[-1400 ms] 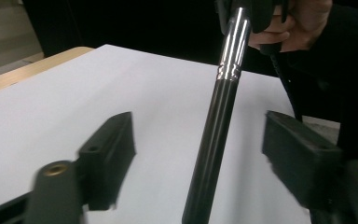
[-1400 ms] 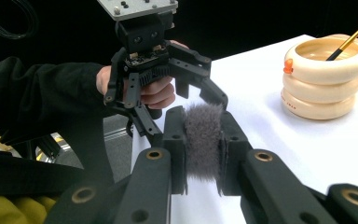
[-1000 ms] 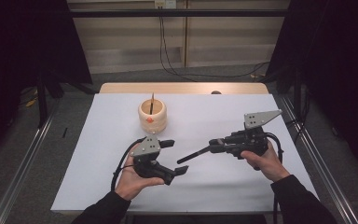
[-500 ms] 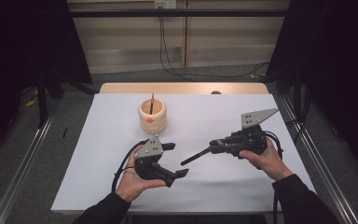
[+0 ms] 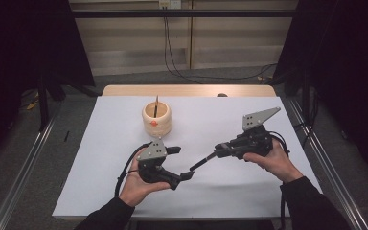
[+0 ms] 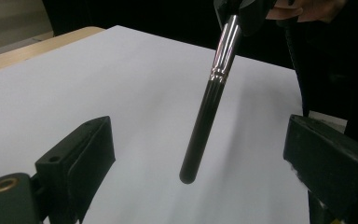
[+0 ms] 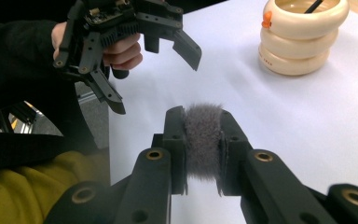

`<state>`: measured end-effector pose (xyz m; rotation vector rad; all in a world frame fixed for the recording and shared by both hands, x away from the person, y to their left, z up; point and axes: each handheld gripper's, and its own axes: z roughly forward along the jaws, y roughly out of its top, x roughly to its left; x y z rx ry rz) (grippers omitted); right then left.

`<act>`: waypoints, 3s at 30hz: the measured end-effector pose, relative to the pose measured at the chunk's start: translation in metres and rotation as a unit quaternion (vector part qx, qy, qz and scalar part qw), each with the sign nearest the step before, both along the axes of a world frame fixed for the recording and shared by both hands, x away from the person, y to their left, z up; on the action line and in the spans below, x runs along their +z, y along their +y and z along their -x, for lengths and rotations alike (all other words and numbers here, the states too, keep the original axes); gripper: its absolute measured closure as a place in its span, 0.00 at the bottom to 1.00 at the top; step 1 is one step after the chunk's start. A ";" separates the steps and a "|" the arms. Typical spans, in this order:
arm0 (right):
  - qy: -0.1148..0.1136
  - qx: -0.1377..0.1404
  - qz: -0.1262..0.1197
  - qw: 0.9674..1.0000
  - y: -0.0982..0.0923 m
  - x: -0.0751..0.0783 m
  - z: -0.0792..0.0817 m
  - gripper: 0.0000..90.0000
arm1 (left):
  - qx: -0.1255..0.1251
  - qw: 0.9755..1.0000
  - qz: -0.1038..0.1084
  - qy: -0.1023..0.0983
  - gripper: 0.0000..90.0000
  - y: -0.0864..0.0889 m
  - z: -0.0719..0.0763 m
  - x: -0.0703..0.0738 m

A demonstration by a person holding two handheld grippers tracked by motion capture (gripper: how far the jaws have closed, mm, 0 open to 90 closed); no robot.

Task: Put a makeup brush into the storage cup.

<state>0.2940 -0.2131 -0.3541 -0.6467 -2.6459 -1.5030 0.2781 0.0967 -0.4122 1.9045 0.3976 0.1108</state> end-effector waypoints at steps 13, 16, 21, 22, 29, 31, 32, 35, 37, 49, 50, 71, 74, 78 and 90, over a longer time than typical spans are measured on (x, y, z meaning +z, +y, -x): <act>0.016 0.023 0.037 0.999 0.014 -0.002 -0.010 0.86 | -0.006 1.000 0.000 -0.015 0.09 -0.012 -0.007 0.010; 0.015 0.033 0.053 0.998 0.017 -0.003 -0.008 0.86 | -0.007 1.000 -0.005 -0.013 0.09 -0.013 -0.006 0.008; 0.022 0.032 0.076 0.996 0.020 -0.003 -0.010 0.86 | -0.003 1.000 -0.012 -0.015 0.09 -0.013 -0.005 0.007; 0.026 0.027 0.083 0.996 0.020 -0.002 -0.011 0.86 | -0.002 1.000 -0.014 -0.014 0.09 -0.014 -0.005 0.007; 0.036 0.036 0.113 0.992 0.027 -0.003 -0.013 0.86 | -0.014 1.000 -0.017 -0.012 0.09 -0.021 -0.004 0.003; 0.039 0.038 0.116 0.992 0.029 -0.001 -0.015 0.86 | -0.016 1.000 -0.022 -0.013 0.09 -0.022 -0.005 0.003; 0.039 0.044 0.124 0.991 0.030 0.001 -0.016 0.86 | -0.014 1.000 -0.024 -0.014 0.09 -0.023 -0.006 0.003; 0.039 0.044 0.130 0.990 0.034 0.005 -0.016 0.86 | -0.014 0.999 -0.026 -0.016 0.10 -0.025 -0.006 0.005; 0.037 0.046 0.131 0.990 0.035 0.006 -0.016 0.86 | -0.018 0.999 -0.027 -0.017 0.12 -0.028 -0.006 0.004; 0.043 0.044 0.123 0.991 0.033 0.005 -0.013 0.86 | -0.051 0.998 -0.042 -0.010 0.54 -0.045 -0.006 0.001; 0.041 0.043 0.123 0.991 0.033 0.005 -0.014 0.86 | -0.052 0.998 -0.036 -0.007 0.57 -0.046 -0.007 0.000; 0.046 0.047 0.118 0.991 0.035 0.001 -0.015 0.86 | -0.084 0.994 -0.061 0.017 0.85 -0.061 -0.015 -0.006; 0.046 0.044 0.114 0.991 0.036 0.000 -0.015 0.86 | -0.087 0.994 -0.067 0.015 0.86 -0.060 -0.015 -0.006; 0.052 0.048 0.104 0.992 0.035 -0.002 -0.015 0.86 | -0.089 0.994 -0.065 0.020 0.87 -0.058 -0.015 -0.005; 0.054 0.050 0.079 0.994 0.033 -0.003 -0.016 0.85 | -0.088 0.994 -0.050 0.033 0.87 -0.057 -0.015 -0.005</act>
